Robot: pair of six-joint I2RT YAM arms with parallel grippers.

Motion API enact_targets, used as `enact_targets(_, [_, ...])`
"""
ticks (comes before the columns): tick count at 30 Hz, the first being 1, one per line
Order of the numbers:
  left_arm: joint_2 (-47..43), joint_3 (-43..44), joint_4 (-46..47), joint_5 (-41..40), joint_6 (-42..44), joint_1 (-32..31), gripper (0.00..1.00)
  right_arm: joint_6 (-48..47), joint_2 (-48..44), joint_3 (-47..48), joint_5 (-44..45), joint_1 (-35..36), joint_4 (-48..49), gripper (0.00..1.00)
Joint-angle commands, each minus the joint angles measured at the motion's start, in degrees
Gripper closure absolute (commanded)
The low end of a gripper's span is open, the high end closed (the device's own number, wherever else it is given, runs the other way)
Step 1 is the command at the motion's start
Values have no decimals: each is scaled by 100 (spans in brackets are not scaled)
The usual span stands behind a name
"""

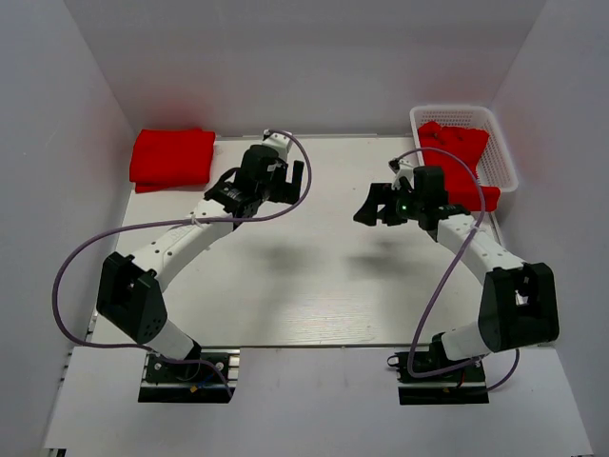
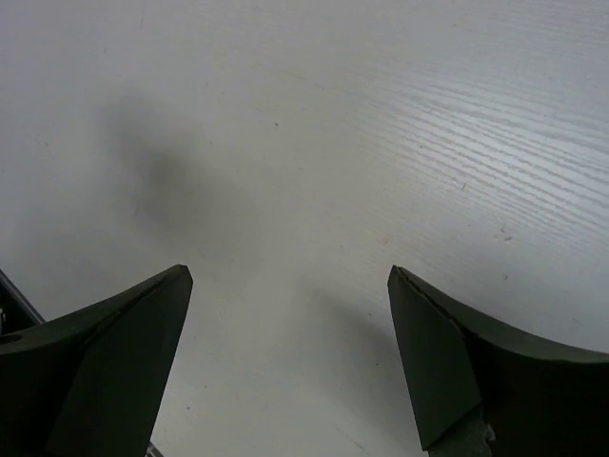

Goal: Fold and stack the t-shirts
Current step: Grab crumpled tshirt from bin with the right arm

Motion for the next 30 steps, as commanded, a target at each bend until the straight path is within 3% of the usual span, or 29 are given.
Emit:
enact_targets(1, [8,396,85,-233,286,91,0,78,134,372,368,28,555,10])
enact_targets(5, [70,695,-134,-294,400,345,0,201,459,995,1001,-42,573,10])
enact_targets(6, [131,748,-187,-295,400,415,0,157,686,1170,1271,-77,146,10])
enact_targets(7, [192,748,-188,-295,400,538,0,113,792,1894,1335,-104,-15,10])
enact_targets(12, [438,862,-328,161,348,995,0,218,1705,3227,2564,-543,-788,10])
enact_targets(15, [439,863,-451,337,295,1189,0,166,2609,4491,3277,-973,-1754,10])
enact_targets(16, [439,863,-451,338,295,1190,0,166,2796,5373,3400,-1227,-2192,10])
enact_targets(21, [439,722,-390,390,181,1374,0,113,4246,6732,3506,-1914,-2845,10])
enact_targets(27, [736,906,-389,514,-153,1497,0,-597,5258,7481,3559,-2266,-2750,10])
enact_targets(30, [913,1099,-538,575,-294,1550,0,-888,5486,7395,3383,-2266,-2610,10])
